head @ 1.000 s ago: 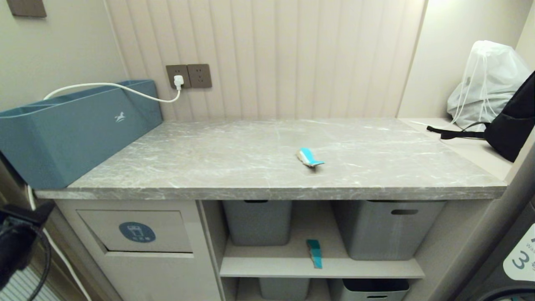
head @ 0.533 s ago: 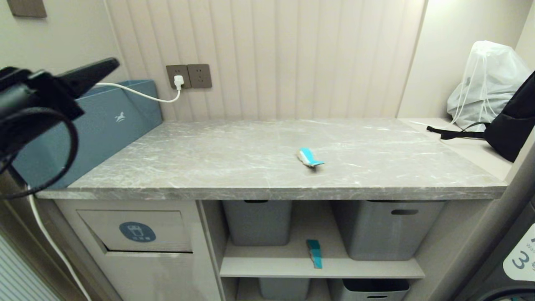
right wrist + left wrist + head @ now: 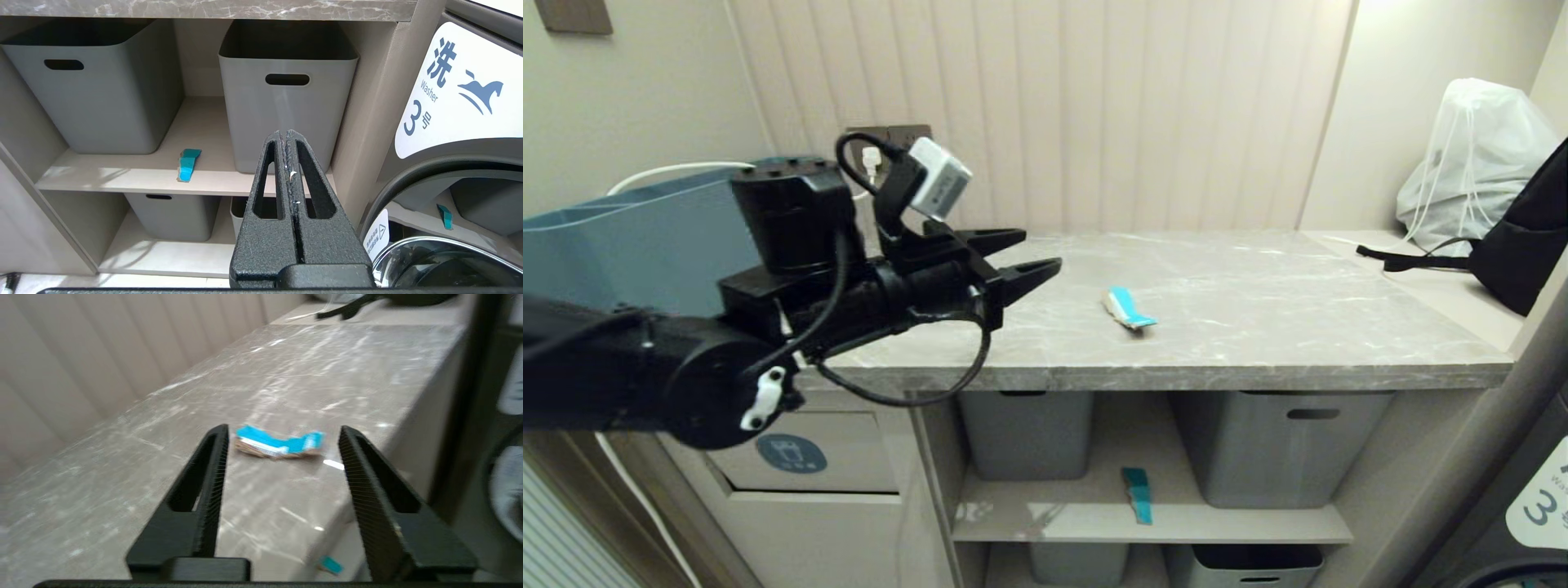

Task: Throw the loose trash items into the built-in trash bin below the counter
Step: Pick up the garbage

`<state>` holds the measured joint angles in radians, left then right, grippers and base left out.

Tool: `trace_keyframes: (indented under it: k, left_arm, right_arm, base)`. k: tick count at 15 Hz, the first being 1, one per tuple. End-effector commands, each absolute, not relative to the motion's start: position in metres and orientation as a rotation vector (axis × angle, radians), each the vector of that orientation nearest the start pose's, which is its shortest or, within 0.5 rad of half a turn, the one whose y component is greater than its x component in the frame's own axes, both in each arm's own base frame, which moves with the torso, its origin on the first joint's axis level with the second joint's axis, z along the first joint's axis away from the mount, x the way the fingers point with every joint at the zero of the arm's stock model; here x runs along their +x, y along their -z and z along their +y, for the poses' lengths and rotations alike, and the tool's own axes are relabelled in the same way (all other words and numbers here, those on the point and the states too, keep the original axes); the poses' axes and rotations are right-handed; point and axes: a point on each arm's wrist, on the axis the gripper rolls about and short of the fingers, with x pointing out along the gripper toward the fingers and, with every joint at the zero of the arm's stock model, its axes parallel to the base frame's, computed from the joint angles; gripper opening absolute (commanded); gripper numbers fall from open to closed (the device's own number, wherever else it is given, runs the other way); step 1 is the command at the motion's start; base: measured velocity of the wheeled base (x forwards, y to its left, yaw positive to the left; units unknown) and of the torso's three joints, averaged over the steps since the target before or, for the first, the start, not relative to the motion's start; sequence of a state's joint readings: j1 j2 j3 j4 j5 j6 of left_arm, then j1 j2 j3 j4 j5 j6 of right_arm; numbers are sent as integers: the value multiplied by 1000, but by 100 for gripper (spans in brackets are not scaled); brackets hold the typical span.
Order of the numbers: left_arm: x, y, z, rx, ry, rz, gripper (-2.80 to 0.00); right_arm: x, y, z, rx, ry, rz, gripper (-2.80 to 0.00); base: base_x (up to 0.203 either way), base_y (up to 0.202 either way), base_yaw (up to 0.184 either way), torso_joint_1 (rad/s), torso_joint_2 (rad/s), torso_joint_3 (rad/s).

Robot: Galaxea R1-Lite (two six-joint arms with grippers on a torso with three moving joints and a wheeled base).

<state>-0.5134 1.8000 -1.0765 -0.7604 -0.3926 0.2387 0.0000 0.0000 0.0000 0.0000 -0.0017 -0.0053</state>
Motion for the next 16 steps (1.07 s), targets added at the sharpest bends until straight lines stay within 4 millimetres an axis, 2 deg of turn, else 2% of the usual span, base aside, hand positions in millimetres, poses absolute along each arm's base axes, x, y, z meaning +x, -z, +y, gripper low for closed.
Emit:
trace_keyframes:
  k: [1,4,6,8,11,16]
  left_arm:
    - [330,-215,-202,248,896,-126,0]
    - [364,-218,-233,397,897,-217,0]
    - [374,-202,-250,536,949,-164,0]
    - [377,-191,-254,670,1001,-108,0]
    - [378,-181,-268,740,1037,-127,0]
    - [379,-181,-276,790,1052,-99,0]
  right_arm:
    - [-23,-75,0,-6,2,0,-280]
    - [-23,-75,0,-6,2,0,-280]
    - [-23,-75,0,-5,2,0,-280]
    - [-23,-75,0,-6,2,0,-280]
    - [-23,-75,0,-6,2,0,-280]
    - [-23,-75,0,-6,2,0,-280]
  base:
    - [0,0,0,0,0,0]
    - [0,0,0,0,0,0]
    - [0,0,0,0,0,0]
    - [0,0,0,0,0,0]
    - [0,0,0,0,0,0]
    - [0,0,0,0,0,0]
